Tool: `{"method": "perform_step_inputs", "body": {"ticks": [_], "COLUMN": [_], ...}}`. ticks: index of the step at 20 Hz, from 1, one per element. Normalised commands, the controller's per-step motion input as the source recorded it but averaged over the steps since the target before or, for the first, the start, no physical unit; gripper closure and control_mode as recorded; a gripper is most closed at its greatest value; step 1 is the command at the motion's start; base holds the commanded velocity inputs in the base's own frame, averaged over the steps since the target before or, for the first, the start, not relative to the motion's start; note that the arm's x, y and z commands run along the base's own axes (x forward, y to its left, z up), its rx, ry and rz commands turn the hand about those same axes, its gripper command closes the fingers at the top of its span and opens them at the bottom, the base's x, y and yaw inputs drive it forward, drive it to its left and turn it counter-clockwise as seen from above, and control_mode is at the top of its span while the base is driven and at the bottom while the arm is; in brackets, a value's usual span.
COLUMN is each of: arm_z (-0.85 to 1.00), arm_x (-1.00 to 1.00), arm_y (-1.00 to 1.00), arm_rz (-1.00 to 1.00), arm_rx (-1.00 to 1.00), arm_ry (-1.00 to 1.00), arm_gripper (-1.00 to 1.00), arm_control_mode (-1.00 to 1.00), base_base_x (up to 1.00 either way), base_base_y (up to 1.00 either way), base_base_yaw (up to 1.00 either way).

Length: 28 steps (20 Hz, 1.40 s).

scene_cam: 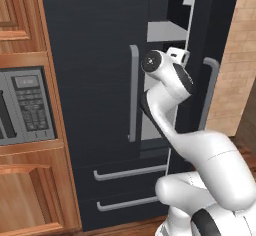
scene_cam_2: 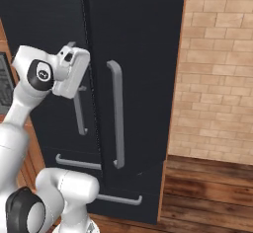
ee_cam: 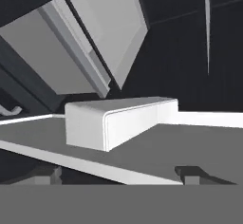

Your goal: There is a bowl on the dining counter. Grab a lemon wedge from the fridge and place it in the bowl. Then get the liquor bottle and glass cup from the cabinet and place them next to the bowl.

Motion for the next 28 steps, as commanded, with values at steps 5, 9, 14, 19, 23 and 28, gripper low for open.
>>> {"method": "perform_step_inputs", "body": {"ticks": [5, 9, 14, 19, 23, 28], "arm_z": [0.0, 0.0, 0.0, 0.0, 0.0, 0.0], "arm_x": [-0.24, -0.1, -0.12, -0.3, -0.29, -0.12], "arm_y": [-0.6, -0.87, -0.92, -0.96, -0.96, -1.0], "arm_rz": [-0.16, -0.03, 0.0, 0.0, 0.0, 0.0], "arm_rx": [0.01, 0.01, 0.02, 0.03, 0.03, 0.05], "arm_ry": [0.0, 0.0, 0.0, -0.07, -0.08, -0.04], "arm_gripper": [-1.0, -1.0, -1.0, -1.0, -1.0, -1.0], "arm_control_mode": [-1.0, -1.0, -1.0, -1.0, -1.0, -1.0], "base_base_x": [0.0, 0.0, 0.0, 0.0, 0.0, 0.0], "base_base_y": [0.0, 0.0, 0.0, 0.0, 0.0, 0.0], "base_base_yaw": [0.0, 0.0, 0.0, 0.0, 0.0, 0.0]}}
